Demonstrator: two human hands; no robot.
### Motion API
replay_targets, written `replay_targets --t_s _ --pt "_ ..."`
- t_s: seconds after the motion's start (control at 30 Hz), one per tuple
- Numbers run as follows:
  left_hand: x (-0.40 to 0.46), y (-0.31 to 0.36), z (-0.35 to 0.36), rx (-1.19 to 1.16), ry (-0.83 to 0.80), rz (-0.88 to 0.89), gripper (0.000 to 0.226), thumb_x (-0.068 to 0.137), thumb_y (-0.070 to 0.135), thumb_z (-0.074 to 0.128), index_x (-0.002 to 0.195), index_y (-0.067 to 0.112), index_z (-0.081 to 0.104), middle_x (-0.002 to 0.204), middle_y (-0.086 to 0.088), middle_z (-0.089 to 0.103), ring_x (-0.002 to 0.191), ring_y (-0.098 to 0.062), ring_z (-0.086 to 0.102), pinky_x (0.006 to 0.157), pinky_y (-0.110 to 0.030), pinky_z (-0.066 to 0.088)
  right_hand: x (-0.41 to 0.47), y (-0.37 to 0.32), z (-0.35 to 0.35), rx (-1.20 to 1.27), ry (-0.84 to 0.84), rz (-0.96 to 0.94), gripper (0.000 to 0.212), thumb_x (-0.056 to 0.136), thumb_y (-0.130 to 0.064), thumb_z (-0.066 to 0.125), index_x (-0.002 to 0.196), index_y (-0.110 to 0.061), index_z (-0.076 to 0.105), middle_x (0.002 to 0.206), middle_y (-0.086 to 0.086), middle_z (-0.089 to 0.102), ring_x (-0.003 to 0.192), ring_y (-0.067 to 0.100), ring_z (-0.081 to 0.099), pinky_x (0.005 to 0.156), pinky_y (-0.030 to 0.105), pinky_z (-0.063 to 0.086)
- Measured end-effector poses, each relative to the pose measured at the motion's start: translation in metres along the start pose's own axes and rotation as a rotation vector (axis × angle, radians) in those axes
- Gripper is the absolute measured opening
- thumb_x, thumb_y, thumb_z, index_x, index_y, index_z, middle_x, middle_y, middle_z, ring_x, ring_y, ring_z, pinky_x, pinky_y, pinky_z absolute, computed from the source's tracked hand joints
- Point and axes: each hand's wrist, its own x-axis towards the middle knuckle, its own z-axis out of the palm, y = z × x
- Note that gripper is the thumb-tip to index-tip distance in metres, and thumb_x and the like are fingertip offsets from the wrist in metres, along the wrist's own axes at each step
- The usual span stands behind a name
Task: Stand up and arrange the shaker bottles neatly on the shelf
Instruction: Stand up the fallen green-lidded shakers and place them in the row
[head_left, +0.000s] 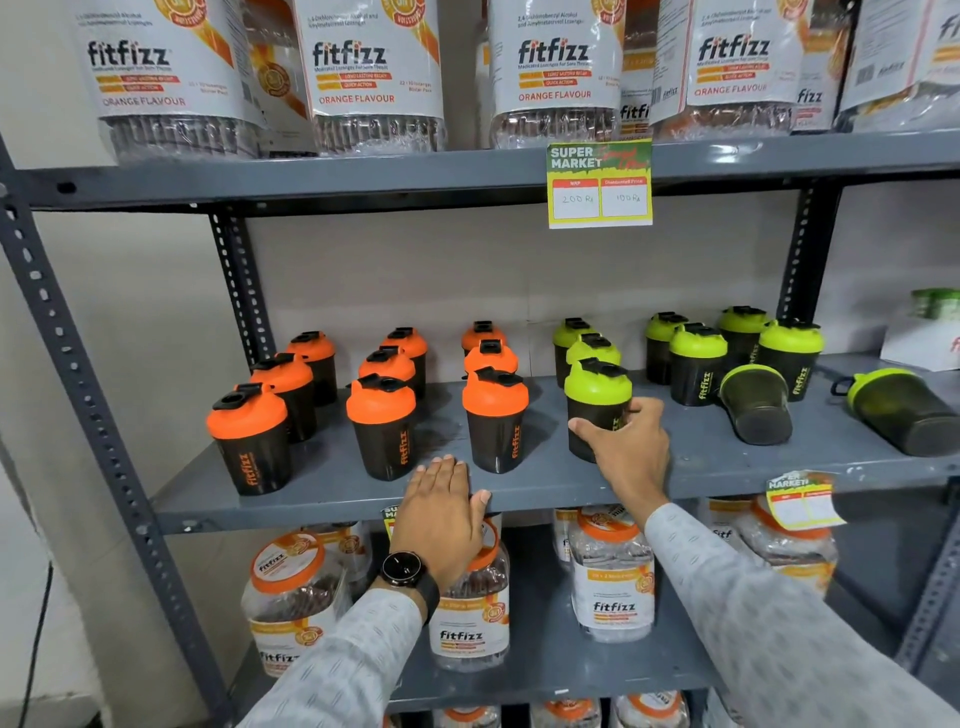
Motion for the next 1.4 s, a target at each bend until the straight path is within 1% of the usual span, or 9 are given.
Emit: replay_targets --t_s 0.27,0.4,0.57,0.8,1.0,1.1,1.17,1.27,1.4 --pt "0.0 0.0 -0.002 -0.007 -0.016 0.0 0.075 0.099 0.053 0.009 0.156 0.011 0.033 0.163 -0.011 0.033 0.152 -0.025 0.027 0.127 -0.04 0.011 -0.008 0.005 -0.001 -0.021 -0.018 -0.029 0.078 0.067 -0.042 0.093 0.126 -0.018 0.047 0.12 0.008 0.067 0.107 0.029 0.065 0.081 0.031 0.044" --pt "-0.007 0.01 -0.006 -0.19 0.101 -0.034 0.065 0.102 0.047 0.026 0.152 0.008 0.04 0.156 -0.013 0.046 0.145 -0.025 0.04 0.124 -0.041 0.023 -0.007 0.014 -0.023 -0.05 -0.018 -0.083 0.082 0.074 -0.042 0.089 0.14 -0.018 0.046 0.132 0.009 0.064 0.12 0.027 0.062 0.098 0.043 0.052" --pt "-0.026 0.075 -0.003 -0.436 0.359 0.059 0.047 0.098 0.031 0.048 0.137 0.008 0.061 0.138 -0.011 0.064 0.129 -0.026 0.06 0.112 -0.04 0.044 0.018 0.035 -0.077 -0.059 0.045 -0.246 0.044 0.085 -0.022 0.08 0.123 -0.014 0.059 0.107 0.004 0.068 0.094 0.022 0.066 0.088 0.048 0.058" --pt "0.044 0.224 0.0 -0.383 0.201 0.307 0.059 0.103 0.04 0.033 0.15 0.008 0.045 0.156 -0.012 0.045 0.149 -0.024 0.035 0.124 -0.034 0.018 0.111 0.066 -0.167 -0.161 0.124 -0.315 0.023 0.081 -0.02 0.075 0.103 -0.019 0.066 0.083 0.0 0.069 0.075 0.024 0.068 0.08 0.046 0.057" --pt "0.11 0.285 0.033 -0.142 -0.035 0.163 0.065 0.105 0.045 0.018 0.156 0.005 0.029 0.164 -0.015 0.03 0.154 -0.029 0.02 0.126 -0.043 0.01 0.185 0.085 -0.203 -0.357 -0.09 0.037 0.061 0.08 -0.055 0.078 0.116 -0.007 0.065 0.109 0.013 0.073 0.11 0.038 0.066 0.084 0.039 0.049" --pt "0.114 0.288 0.043 -0.097 -0.041 0.07 0.085 0.093 0.052 -0.005 0.152 0.006 0.035 0.16 -0.015 0.038 0.151 -0.029 0.027 0.124 -0.042 0.013 0.205 0.083 -0.199 -0.221 -0.245 0.23 0.084 0.056 -0.078 0.077 0.096 -0.006 0.065 0.095 0.015 0.072 0.078 0.035 0.072 0.057 0.037 0.058" --pt "0.113 0.287 0.048 -0.069 -0.012 0.059 0.092 0.088 0.053 -0.01 0.15 0.008 0.04 0.157 -0.013 0.042 0.149 -0.028 0.03 0.123 -0.042 0.015 0.216 0.085 -0.191 -0.118 -0.312 0.31 0.089 0.051 -0.077 0.081 0.101 -0.005 0.067 0.096 0.014 0.071 0.075 0.031 0.072 0.044 0.027 0.053" --pt "0.112 0.287 0.05 -0.072 -0.014 0.058 0.089 0.09 0.053 -0.008 0.149 0.009 0.042 0.158 -0.012 0.042 0.149 -0.026 0.032 0.124 -0.04 0.015 0.224 0.089 -0.179 -0.047 -0.393 0.371 0.097 0.046 -0.072 0.086 0.115 -0.007 0.067 0.113 0.011 0.071 0.093 0.031 0.073 0.044 0.027 0.054" --pt "0.111 0.288 0.05 -0.09 -0.001 0.05 0.081 0.094 0.049 -0.001 0.148 0.01 0.044 0.157 -0.012 0.044 0.148 -0.025 0.034 0.125 -0.039 0.016 0.219 0.078 -0.176 0.16 -0.443 0.479 0.05 0.081 -0.027 0.088 0.111 -0.002 0.057 0.091 0.014 0.066 0.071 0.026 0.068 0.032 0.026 0.048"
